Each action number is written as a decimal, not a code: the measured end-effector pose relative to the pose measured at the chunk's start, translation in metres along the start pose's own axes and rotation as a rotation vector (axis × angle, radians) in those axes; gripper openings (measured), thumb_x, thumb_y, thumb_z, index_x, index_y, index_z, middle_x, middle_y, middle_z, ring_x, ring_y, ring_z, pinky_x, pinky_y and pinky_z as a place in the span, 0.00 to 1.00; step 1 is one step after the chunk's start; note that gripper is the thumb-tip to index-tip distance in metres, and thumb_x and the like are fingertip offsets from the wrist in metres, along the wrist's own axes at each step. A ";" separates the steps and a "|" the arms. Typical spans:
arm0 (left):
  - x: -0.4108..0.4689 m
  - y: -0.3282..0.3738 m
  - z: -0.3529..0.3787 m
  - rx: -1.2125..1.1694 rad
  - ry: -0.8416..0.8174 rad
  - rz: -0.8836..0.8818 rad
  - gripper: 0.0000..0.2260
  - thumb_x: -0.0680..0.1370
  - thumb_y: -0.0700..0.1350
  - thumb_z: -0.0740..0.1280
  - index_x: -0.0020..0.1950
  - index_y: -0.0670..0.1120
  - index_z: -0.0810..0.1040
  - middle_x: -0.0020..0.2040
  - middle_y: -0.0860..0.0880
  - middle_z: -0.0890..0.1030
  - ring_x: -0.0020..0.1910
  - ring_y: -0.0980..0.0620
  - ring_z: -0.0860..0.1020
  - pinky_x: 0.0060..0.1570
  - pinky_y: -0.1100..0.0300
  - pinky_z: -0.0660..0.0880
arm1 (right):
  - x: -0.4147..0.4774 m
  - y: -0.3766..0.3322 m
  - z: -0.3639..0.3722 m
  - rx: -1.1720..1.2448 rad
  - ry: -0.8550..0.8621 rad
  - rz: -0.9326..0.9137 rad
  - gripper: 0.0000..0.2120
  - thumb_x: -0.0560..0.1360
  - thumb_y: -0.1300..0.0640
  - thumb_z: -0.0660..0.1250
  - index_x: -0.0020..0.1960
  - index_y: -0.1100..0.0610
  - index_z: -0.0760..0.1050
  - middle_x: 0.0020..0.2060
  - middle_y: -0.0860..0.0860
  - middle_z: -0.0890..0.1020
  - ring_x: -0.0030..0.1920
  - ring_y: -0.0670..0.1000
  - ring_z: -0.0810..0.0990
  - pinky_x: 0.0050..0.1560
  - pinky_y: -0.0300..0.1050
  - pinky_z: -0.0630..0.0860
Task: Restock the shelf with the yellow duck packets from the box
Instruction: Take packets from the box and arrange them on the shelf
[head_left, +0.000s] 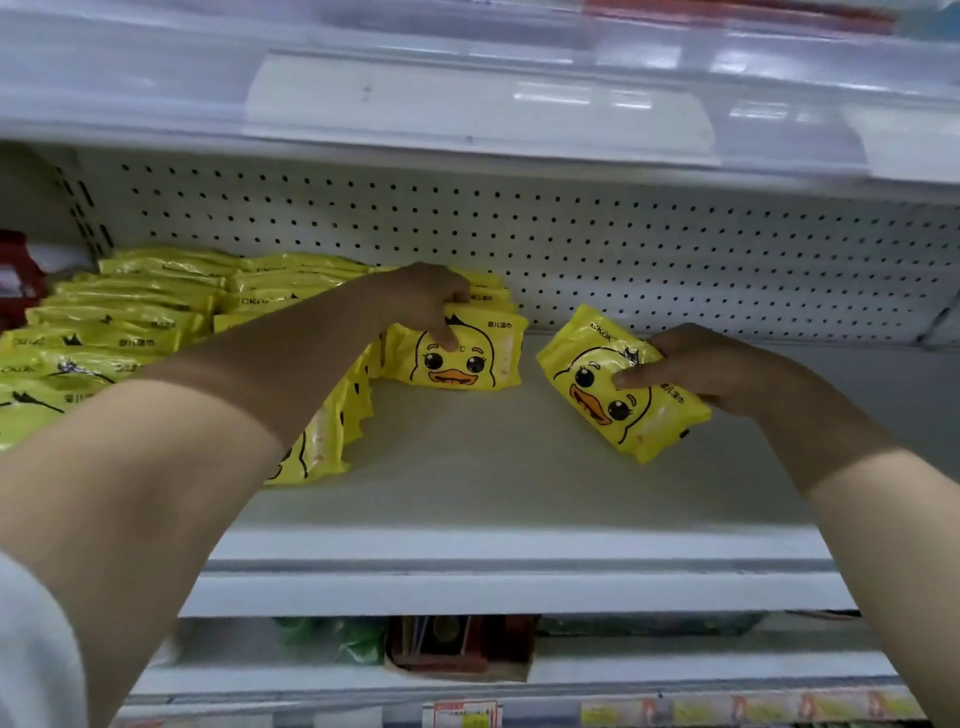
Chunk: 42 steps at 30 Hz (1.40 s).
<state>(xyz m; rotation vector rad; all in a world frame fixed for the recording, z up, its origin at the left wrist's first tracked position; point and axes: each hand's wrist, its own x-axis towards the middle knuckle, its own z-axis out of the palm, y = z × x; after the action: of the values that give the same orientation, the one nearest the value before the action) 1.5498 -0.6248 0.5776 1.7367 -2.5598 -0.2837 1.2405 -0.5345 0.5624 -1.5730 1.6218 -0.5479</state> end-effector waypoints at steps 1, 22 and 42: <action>-0.001 -0.001 0.001 -0.006 0.013 0.011 0.33 0.68 0.50 0.78 0.70 0.48 0.70 0.67 0.46 0.73 0.64 0.46 0.71 0.59 0.55 0.70 | 0.002 -0.002 0.001 -0.004 -0.009 -0.006 0.14 0.69 0.58 0.78 0.53 0.59 0.83 0.44 0.56 0.87 0.45 0.57 0.87 0.55 0.58 0.81; -0.083 0.062 -0.012 -0.127 0.081 0.299 0.38 0.67 0.56 0.78 0.73 0.54 0.66 0.58 0.51 0.76 0.57 0.54 0.73 0.52 0.61 0.72 | -0.019 -0.075 0.053 -0.149 -0.057 -0.264 0.12 0.65 0.51 0.81 0.46 0.54 0.86 0.42 0.53 0.87 0.42 0.51 0.85 0.48 0.48 0.80; -0.083 -0.008 -0.003 -0.302 0.117 0.097 0.16 0.70 0.52 0.77 0.53 0.48 0.79 0.45 0.53 0.79 0.45 0.55 0.75 0.38 0.66 0.68 | 0.004 -0.022 0.101 0.323 0.043 -0.270 0.07 0.72 0.61 0.75 0.46 0.65 0.83 0.37 0.59 0.86 0.37 0.51 0.85 0.38 0.40 0.82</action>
<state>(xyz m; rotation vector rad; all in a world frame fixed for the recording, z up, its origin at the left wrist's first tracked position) 1.5884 -0.5516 0.5848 1.4737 -2.3632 -0.5166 1.3331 -0.5199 0.5184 -1.5478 1.2800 -0.9431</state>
